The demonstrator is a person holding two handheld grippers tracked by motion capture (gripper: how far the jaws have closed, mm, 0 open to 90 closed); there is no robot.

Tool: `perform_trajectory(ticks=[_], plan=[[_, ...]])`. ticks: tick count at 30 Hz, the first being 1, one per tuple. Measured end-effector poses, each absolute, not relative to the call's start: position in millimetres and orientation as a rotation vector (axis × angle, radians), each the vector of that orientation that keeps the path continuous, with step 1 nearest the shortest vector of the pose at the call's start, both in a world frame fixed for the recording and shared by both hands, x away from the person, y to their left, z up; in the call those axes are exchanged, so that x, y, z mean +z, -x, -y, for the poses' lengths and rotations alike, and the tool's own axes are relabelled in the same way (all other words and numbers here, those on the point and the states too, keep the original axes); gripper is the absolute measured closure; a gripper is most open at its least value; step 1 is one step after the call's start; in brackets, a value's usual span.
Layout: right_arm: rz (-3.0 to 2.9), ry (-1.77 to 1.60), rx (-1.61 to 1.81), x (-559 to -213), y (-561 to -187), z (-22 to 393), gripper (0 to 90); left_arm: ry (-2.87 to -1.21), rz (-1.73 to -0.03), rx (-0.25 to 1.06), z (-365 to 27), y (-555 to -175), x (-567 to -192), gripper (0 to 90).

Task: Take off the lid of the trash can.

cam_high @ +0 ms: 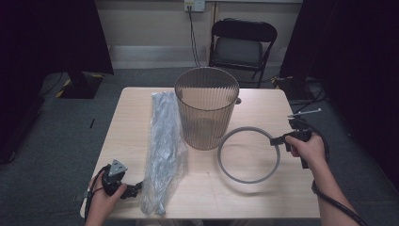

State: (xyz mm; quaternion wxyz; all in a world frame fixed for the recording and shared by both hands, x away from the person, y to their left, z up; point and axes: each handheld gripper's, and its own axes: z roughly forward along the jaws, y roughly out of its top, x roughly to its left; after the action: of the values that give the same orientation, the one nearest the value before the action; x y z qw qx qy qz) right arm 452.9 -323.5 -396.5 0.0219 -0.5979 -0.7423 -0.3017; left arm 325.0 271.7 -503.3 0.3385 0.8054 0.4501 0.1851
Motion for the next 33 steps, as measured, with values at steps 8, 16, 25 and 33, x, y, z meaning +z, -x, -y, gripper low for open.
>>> perform_trajectory(ticks=[8, 16, 25, 33], plan=[[2.304, 1.845, -0.895, -420.6, -455.1, 317.4, 81.6, -2.098, -1.172, 0.482, -271.7, -325.0, -503.3, 0.0], [2.305, 1.860, -0.872, -435.4, -457.1, 318.3, 82.3, -2.098, -1.172, 0.482, -271.8, -325.0, -503.3, 0.0], [2.309, 1.863, -0.856, -446.5, -458.7, 320.3, 82.9, -2.098, -1.172, 0.482, -271.7, -325.0, -503.3, 0.0], [2.318, 1.863, -0.836, -453.8, -461.1, 317.6, 83.2, -2.098, -1.172, 0.482, -271.8, -325.0, -503.3, 0.0]])
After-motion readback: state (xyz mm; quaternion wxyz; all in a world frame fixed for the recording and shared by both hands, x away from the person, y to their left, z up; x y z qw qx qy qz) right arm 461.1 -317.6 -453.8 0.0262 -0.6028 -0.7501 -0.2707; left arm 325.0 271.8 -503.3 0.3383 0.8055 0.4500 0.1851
